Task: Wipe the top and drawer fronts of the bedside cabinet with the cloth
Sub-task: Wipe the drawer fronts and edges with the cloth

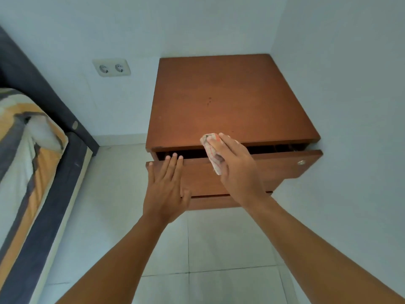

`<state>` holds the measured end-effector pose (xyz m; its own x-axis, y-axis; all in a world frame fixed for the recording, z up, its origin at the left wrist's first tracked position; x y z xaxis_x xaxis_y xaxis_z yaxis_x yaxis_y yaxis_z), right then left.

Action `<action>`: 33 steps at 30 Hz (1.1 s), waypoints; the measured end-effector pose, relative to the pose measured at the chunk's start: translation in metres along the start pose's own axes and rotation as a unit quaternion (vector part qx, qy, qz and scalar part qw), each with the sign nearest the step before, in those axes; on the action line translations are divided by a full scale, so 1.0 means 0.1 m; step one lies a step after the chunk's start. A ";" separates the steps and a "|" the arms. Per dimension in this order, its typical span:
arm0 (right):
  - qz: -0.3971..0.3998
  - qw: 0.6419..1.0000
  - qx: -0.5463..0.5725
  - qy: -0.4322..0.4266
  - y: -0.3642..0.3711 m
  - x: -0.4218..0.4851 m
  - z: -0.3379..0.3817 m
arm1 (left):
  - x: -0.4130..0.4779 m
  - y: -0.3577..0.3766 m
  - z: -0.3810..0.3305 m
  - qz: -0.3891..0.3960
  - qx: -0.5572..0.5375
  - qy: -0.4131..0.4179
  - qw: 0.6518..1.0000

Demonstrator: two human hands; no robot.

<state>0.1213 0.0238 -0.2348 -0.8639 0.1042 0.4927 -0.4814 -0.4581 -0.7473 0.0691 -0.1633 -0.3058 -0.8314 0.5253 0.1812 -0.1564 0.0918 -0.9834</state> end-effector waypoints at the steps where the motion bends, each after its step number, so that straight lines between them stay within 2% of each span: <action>1: 0.006 1.000 -0.010 -0.022 0.12 0.08 0.05 | 0.01 0.03 0.02 -0.030 -0.005 0.010 0.999; 6: 0.019 0.987 -0.075 -0.140 0.75 -0.13 0.00 | 0.03 0.18 0.12 -0.155 -0.060 0.044 0.985; 10: -0.025 0.983 -0.102 -0.152 0.92 -0.30 -0.05 | 0.03 0.25 0.15 -0.261 -0.057 0.078 0.960; 13: -0.061 0.976 -0.149 -0.146 0.94 -0.26 -0.12 | 0.03 0.34 0.15 -0.308 -0.052 0.062 0.948; 18: -0.086 0.973 -0.195 -0.092 0.83 -0.26 -0.46 | 0.04 0.39 0.13 -0.288 -0.048 -0.003 0.956; 24: -0.120 0.965 -0.217 -0.087 0.45 -0.41 -0.80 | 0.05 0.37 0.15 -0.282 -0.044 -0.010 0.958; 33: -0.146 0.979 -0.143 -0.009 0.07 -0.56 -1.59 | 0.05 0.37 0.17 -0.279 -0.053 -0.008 0.959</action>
<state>0.1424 0.1549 -0.3382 -0.6824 0.1758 0.7096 -0.7309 -0.1448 -0.6670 0.0503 -0.1716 -0.3413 -0.6421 0.3568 0.6785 -0.5245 0.4411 -0.7283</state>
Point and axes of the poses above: each hand's wrist, its own x-axis towards the middle knuckle, its own y-axis out of the palm, z = x × y, the point moved 4 cm from there along x, towards the middle knuckle, and after that the axes turned 4 degrees about x, right-handed, at the moved point
